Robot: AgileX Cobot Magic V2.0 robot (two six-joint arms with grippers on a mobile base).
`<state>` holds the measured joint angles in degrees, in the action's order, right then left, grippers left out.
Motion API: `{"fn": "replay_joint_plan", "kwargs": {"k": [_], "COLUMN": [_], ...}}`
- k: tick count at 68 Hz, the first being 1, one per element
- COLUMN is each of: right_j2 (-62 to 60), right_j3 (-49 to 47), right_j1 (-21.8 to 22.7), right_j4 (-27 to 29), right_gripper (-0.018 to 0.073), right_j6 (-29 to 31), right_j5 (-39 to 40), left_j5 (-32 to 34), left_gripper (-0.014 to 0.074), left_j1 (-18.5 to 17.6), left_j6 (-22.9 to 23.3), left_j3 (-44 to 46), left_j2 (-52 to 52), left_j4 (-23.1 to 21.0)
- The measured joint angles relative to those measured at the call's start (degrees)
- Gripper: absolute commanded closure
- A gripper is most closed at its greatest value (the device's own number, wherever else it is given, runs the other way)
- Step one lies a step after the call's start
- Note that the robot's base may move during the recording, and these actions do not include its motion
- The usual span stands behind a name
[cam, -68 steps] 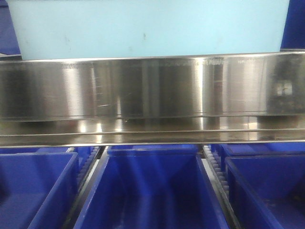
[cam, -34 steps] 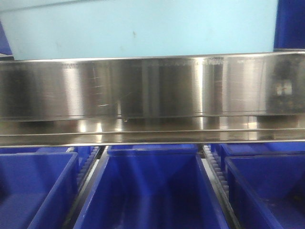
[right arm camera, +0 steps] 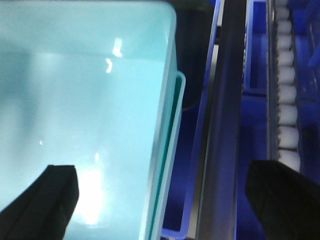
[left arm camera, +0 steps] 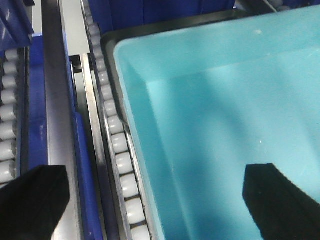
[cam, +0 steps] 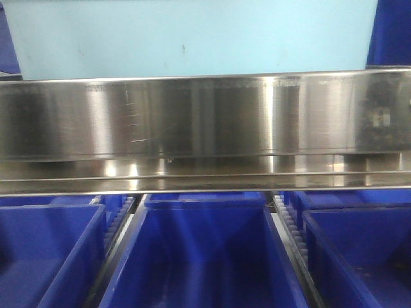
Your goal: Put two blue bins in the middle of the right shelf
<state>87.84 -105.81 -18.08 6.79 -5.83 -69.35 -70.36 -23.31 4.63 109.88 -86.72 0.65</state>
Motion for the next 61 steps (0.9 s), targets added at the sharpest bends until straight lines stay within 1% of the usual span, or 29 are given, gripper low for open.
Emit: {"fn": "replay_joint_plan", "kwargs": {"k": [6, 12, 19, 28, 35, 39, 42, 47, 51, 54, 56, 57, 58, 61], "right_j2": [0.0, 0.0, 0.1, 0.1, 0.21, 0.21, 0.21, 0.21, 0.21, 0.21, 0.21, 0.21, 0.21, 0.11], "right_j3": [2.29, 5.95, 10.9, 16.45, 19.39, 20.65, 21.29, 21.91, 22.0, 22.0, 22.02, 22.02, 22.02, 22.02], "right_j1": [0.0, 0.0, 0.0, 0.0, -0.5, -1.03, -1.44, -1.71, -1.99, -1.96, -1.96, -1.96, -2.07, -2.07], "right_j4": [0.0, 0.0, 0.68, 1.96, 2.11, 2.11, 2.26, 2.3, 2.39, 2.39, 2.39, 2.39, 2.51, 2.82], "right_gripper": [0.0002, 0.0002, 0.0002, 0.0002, 0.0002, 0.0003, 0.002, 0.0092, 0.0197, 0.0318, 0.0393, 0.0451, 0.047, 0.058], "right_j6": [0.0, 0.0, 0.0, 0.0, 0.0, 0.0, 0.0, 0.0, 0.0, 0.16, 0.16, 0.16, 0.16, 0.16], "right_j5": [0.0, 1.25, 4.11, 7.52, 9.17, 10.14, 11.12, 12.08, 12.37, 12.47, 12.62, 12.61, 12.61, 12.72], "left_j5": [1.22, 3.82, 7.57, 12.43, 14.8, 15.72, 16.52, 17.16, 17.26, 17.27, 17.27, 17.27, 17.27, 17.27], "left_gripper": [-0.0012, -0.0012, -0.0012, -0.0012, -0.0012, -0.0009, 0.0001, 0.0049, 0.0147, 0.0239, 0.0329, 0.0366, 0.0385, 0.0521], "left_j1": [0.0, 0.0, 0.0, 0.0, 0.0, 0.0, 0.0, 0.0, 0.0, 0.0, 0.0, 0.0, 0.0, 0.0], "left_j6": [0.57, 1.11, 1.36, 1.46, 1.46, 1.46, 1.46, 1.46, 1.46, 1.46, 1.6, 1.6, 1.6, 1.72], "left_j3": [-2.91, -7.96, -14.73, -22.59, -27.02, -28.24, -28.61, -28.87, -28.97, -28.97, -28.97, -28.97, -28.97, -28.97], "left_j2": [0.0, 0.0, 0.0, 0.0, 0.0, 0.0, 0.0, 0.0, 0.0, 0.0, 0.0, 0.0, 0.0, 0.0], "left_j4": [0.0, -0.65, -3.12, -4.95, -5.65, -6.08, -6.51, -6.8, -6.8, -6.85, -7.08, -7.26, -7.49, -8.17]}}
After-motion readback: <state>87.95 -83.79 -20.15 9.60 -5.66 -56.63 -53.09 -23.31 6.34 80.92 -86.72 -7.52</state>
